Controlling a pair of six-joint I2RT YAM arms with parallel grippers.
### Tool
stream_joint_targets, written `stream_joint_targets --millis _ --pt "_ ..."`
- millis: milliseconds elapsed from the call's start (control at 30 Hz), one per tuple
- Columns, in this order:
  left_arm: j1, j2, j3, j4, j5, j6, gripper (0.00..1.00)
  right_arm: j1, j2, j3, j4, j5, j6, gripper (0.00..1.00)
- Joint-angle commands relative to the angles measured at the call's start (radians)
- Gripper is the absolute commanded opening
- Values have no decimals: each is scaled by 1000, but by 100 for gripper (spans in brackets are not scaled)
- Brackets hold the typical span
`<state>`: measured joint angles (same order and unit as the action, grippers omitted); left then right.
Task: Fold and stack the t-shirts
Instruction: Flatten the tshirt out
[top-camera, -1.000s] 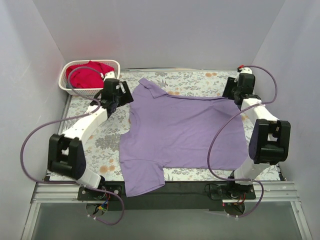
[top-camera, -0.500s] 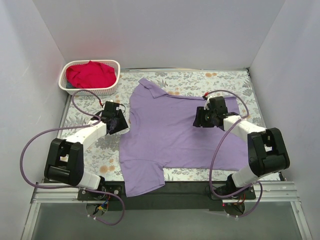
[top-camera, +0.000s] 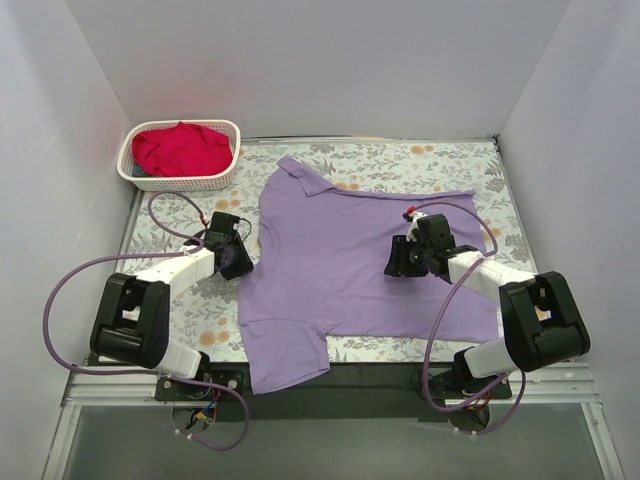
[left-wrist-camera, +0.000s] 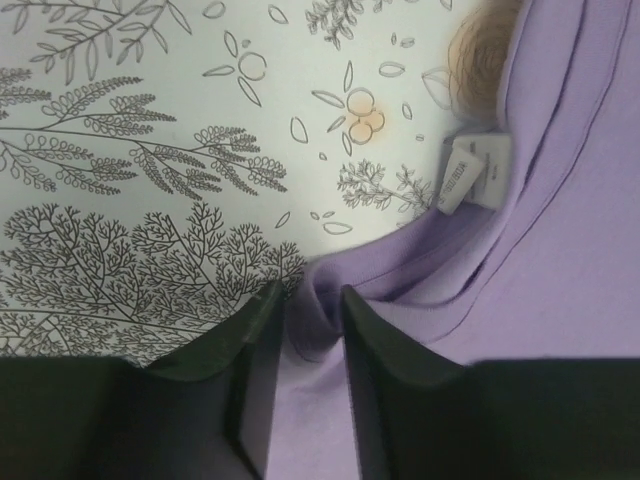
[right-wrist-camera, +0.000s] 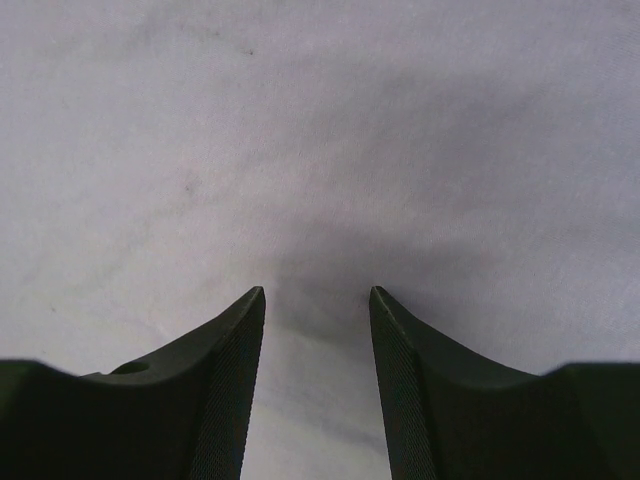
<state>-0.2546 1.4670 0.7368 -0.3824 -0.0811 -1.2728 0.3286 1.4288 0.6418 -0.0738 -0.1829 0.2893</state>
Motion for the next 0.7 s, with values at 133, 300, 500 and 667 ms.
stream_joint_targets --millis 133,300,500,667 --pt "3 -89 -33 -55 14 -62 0 0 -28 -45 -4 29 7 45" --pt "-2 -287 15 -254 -173 -132 0 1 -44 -64 -9 60 7 43" --pt "-8 -459 6 -351 -223 -197 0 0 -33 -74 -15 66 7 43" --pt "-9 -476 -43 -345 -180 -231 36 1 -44 -68 -20 46 7 43"
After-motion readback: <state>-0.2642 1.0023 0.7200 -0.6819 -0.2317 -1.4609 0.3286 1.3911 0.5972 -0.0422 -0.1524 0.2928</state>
